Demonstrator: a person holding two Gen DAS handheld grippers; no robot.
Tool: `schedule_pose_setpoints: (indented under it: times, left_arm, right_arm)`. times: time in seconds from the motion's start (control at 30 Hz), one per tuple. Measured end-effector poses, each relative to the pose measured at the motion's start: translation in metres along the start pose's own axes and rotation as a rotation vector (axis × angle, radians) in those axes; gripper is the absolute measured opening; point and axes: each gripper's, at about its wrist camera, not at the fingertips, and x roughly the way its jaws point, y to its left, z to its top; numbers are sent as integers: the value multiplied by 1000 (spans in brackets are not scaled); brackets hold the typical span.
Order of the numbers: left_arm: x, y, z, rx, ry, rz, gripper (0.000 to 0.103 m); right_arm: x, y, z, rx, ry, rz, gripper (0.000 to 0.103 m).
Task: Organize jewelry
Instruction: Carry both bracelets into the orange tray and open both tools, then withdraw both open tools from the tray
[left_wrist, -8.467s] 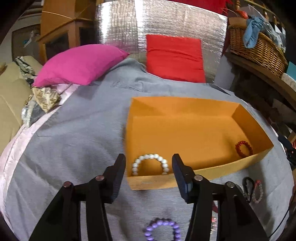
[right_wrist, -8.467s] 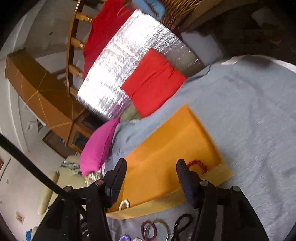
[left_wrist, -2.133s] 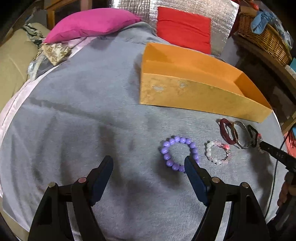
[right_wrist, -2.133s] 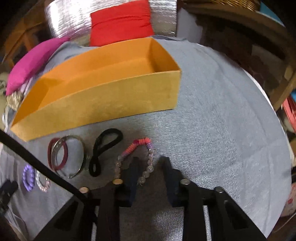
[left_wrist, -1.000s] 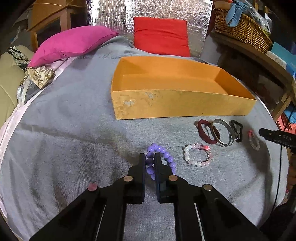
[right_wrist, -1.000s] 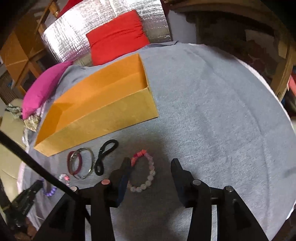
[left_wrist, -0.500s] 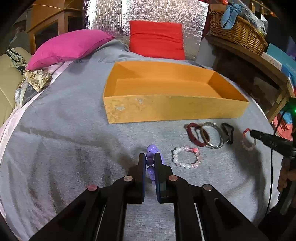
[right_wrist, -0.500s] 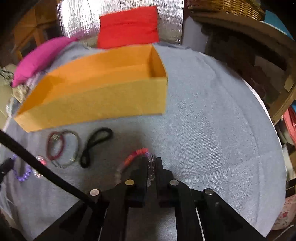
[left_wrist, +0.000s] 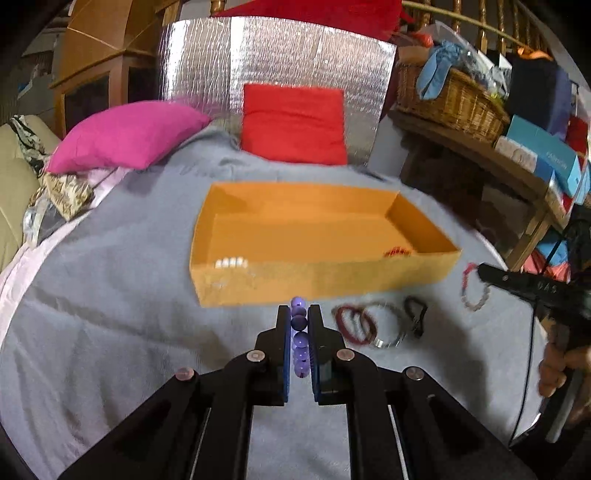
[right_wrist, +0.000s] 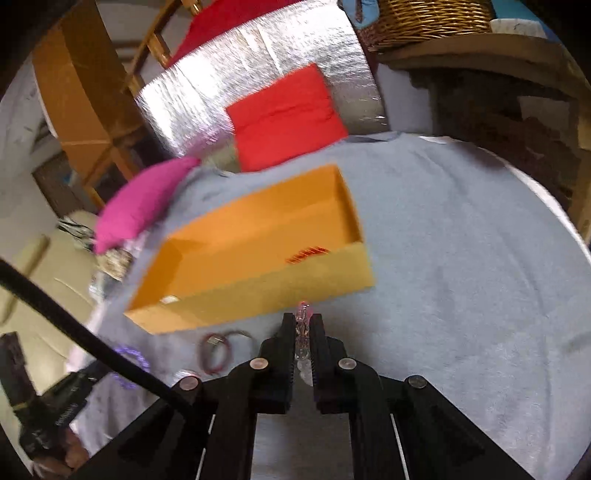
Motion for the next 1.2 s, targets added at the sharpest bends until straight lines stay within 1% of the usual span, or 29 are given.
schedule_pose_setpoints:
  times: [0.07,0.1,0.2,0.27,0.33,0.4,0.5,0.53,0.6,0.67,0.77,0.93,0.97,1.0,1.03,1.07,1.1,1.13,1.17,1.2]
  left_arm:
    - [-3,-2,14,-9,-26,-11,9]
    - [-4,-5,27,-10,-47,-19,9]
    - [0,-12,54,5,-91,-26,9]
    - [11,-17,67,3,-98,-41,9]
    - [26,-19,75,8,-94,-39,9]
    - [47,-20,81,11,-77,-25,9]
    - [78,-14,80,-17,-25,-39,9]
    - [81,-13,80,-22,-11,-44,9]
    - [99,-14,82,-12,12,-47,9]
    - [111,-17,82,17,31,-36,9]
    - [128,-17,80,-4,67,-56,9]
    - [140,-25,76,24,86,-24,9]
    - [141,-27,75,30,87,-8,13]
    - [141,-29,74,45,90,12,17]
    - [144,-29,74,63,90,30,33]
    - [142,-31,73,75,86,48,50]
    - [137,-32,71,88,73,79,57]
    - [133,-31,70,93,62,100,62]
    - [126,-32,69,96,51,118,62]
    - [120,-31,68,96,49,127,62]
  right_arm:
    - [1,9,8,-12,-22,39,8]
    - [2,14,14,-15,-46,64,8]
    - [7,24,27,-19,-92,122,8]
    - [15,35,36,-26,-110,158,8]
    - [26,43,43,-31,-116,187,8]
    - [42,51,51,-38,-114,192,8]
    - [64,53,59,-21,-92,204,8]
    - [74,54,62,-15,-82,207,8]
    - [90,53,66,-4,-55,210,8]
    - [107,54,69,7,-17,223,8]
    - [128,53,71,14,24,207,8]
    - [145,36,73,62,49,181,9]
    - [147,32,73,80,53,184,11]
    - [149,26,74,108,54,186,12]
    - [149,23,73,121,56,188,12]
    - [149,21,73,129,61,184,12]
    - [148,18,74,141,68,174,21]
    - [147,17,74,148,69,169,29]
    - [143,15,74,156,62,162,41]
    - [137,13,74,157,48,159,47]
